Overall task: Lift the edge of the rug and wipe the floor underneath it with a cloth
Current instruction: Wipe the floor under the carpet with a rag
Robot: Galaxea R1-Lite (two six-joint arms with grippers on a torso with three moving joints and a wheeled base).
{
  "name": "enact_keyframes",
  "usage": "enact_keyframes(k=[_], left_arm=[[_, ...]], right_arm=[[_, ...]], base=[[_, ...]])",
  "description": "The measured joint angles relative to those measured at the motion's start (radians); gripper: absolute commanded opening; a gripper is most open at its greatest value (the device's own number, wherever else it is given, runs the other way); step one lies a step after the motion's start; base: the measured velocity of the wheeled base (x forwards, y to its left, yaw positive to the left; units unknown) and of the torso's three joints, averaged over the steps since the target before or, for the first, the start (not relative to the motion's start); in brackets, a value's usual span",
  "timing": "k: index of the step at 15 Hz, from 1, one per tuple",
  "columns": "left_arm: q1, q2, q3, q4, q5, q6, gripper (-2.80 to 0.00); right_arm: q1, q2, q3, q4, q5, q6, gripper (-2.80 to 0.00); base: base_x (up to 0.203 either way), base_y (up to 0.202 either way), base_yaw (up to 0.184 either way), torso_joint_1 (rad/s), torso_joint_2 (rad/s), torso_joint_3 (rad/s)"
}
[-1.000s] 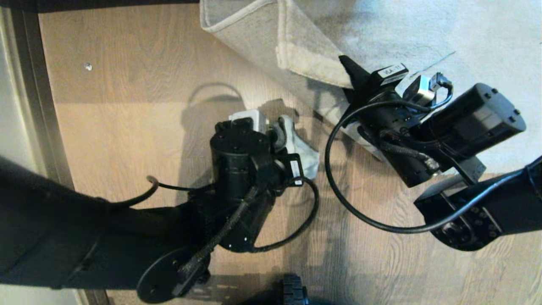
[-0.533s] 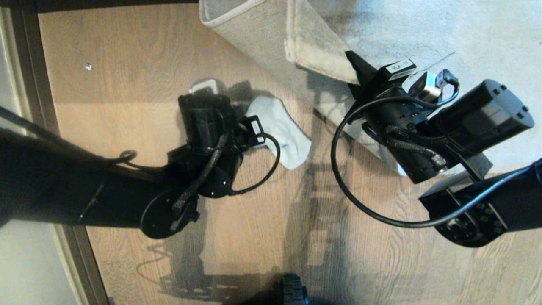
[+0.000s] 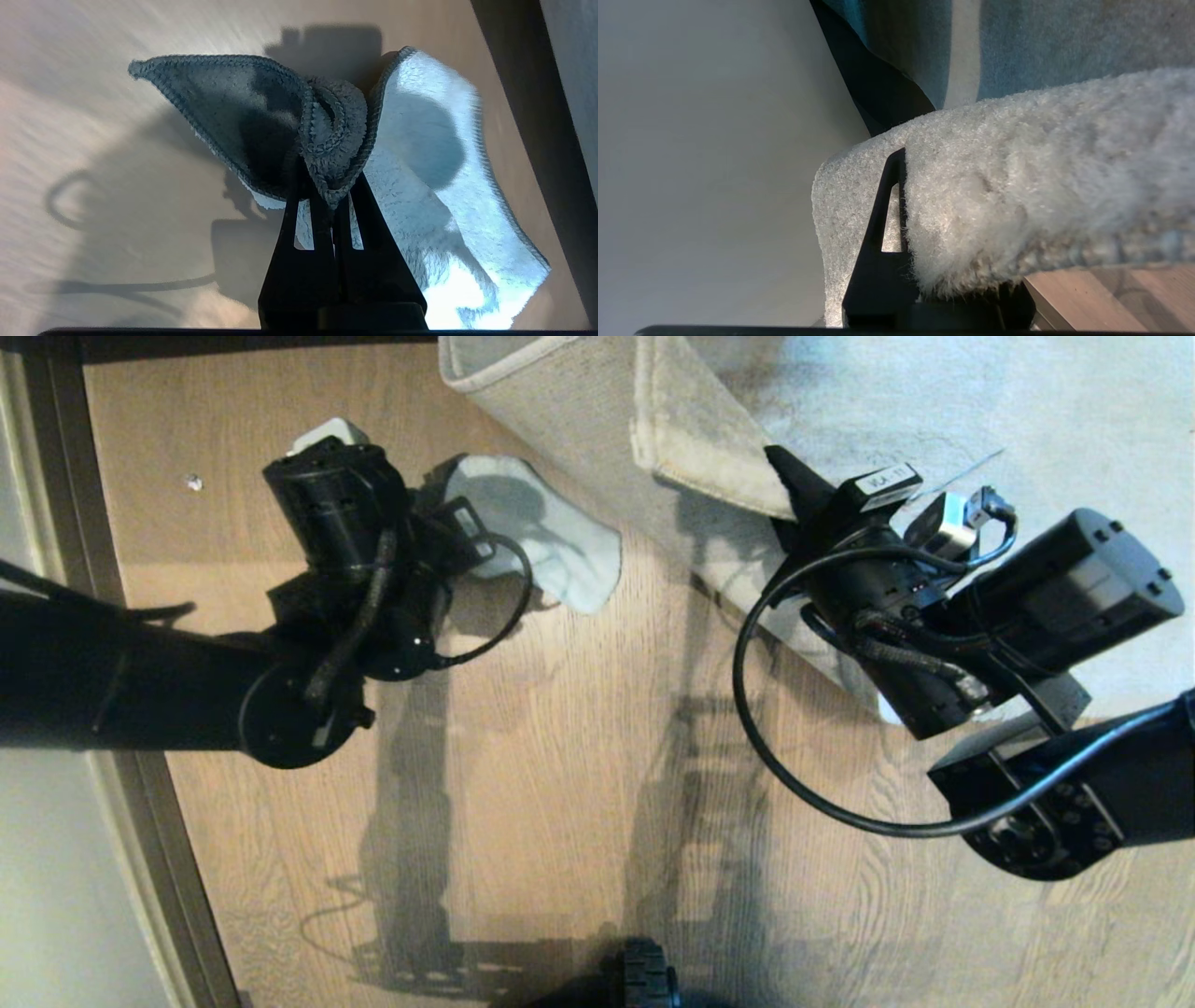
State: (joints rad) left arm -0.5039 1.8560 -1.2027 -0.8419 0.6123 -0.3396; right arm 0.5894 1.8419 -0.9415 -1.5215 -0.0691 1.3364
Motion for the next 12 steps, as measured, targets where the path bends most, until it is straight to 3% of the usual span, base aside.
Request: enact_keyframes(k=[6,9,12], left_arm=[[0.026,-0.138,0.179,0.004,0.001,0.035,-2.8],[-0.045,-0.219,0.372,0.005,0.005,0.079,-2.8],[-0.176,-0.283,0.541,0.002,0.038,0.099,-2.8]], right_arm=[[0.001,-0.002,0.0,0.0,0.024,0.0,-2.8],[0.001,-0.002,0.0,0.0,0.026,0.0,-2.8],[0.001,0.002,-0.001,-0.001,0.027,0.0,-2.8]], base=[[0.0,0.0,0.0,0.0,0.0,0.0],[0.0,0.0,0.0,0.0,0.0,0.0],[0.0,0.0,0.0,0.0,0.0,0.0]])
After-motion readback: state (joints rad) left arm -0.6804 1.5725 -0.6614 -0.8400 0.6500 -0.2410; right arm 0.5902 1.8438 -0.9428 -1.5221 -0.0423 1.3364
